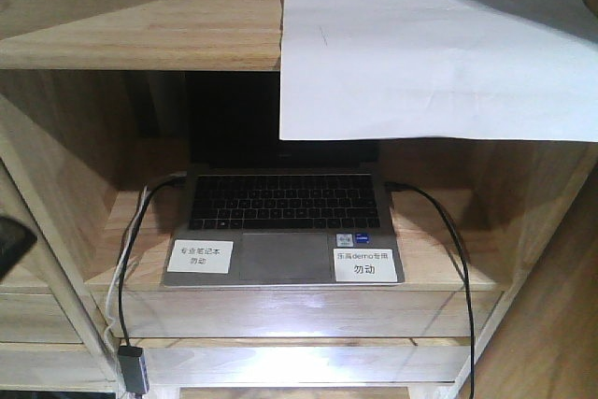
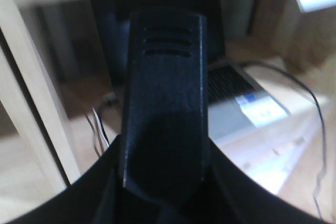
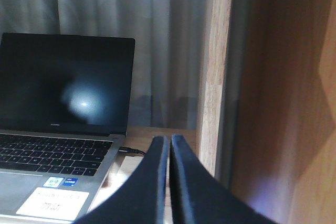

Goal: Grab stapler and paper to desk for stapling

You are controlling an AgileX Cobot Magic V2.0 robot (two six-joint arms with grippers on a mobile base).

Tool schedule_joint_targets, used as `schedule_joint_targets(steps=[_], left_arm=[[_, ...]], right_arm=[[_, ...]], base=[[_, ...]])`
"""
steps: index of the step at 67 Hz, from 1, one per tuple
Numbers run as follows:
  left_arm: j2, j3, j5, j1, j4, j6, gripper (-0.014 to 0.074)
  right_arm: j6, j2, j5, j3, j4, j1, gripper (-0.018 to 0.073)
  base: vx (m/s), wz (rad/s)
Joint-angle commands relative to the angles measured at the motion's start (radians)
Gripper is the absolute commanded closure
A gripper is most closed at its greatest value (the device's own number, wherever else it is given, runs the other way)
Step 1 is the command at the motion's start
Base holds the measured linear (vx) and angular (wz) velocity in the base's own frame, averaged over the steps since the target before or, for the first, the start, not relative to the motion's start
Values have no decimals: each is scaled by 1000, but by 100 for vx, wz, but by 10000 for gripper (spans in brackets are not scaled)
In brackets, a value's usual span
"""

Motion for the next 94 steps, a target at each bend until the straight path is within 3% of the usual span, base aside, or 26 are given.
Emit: schedule_joint_targets(steps=[1, 14, 30, 86, 91, 94], left_arm=[[-55, 32, -126, -5, -10, 3, 603], [-130, 110, -137, -5, -9, 1, 603], [-140, 111, -77, -5, -10, 1, 603], [-140, 111, -77, -5, -10, 1, 603], [-140, 111, -77, -5, -9, 1, 603], [-140, 111, -77, -5, -9, 1, 603]], right_arm=[[0, -14, -79, 4, -8, -2, 568], [0, -14, -79, 4, -8, -2, 568], [0, -14, -79, 4, -8, -2, 568], [0, -14, -78, 4, -12, -2, 568], [56, -14, -82, 4, -8, -2, 568], [147, -14, -85, 4, -8, -2, 568]], base=[[0, 0], [0, 0], [0, 0], [0, 0], [0, 0], [0, 0]])
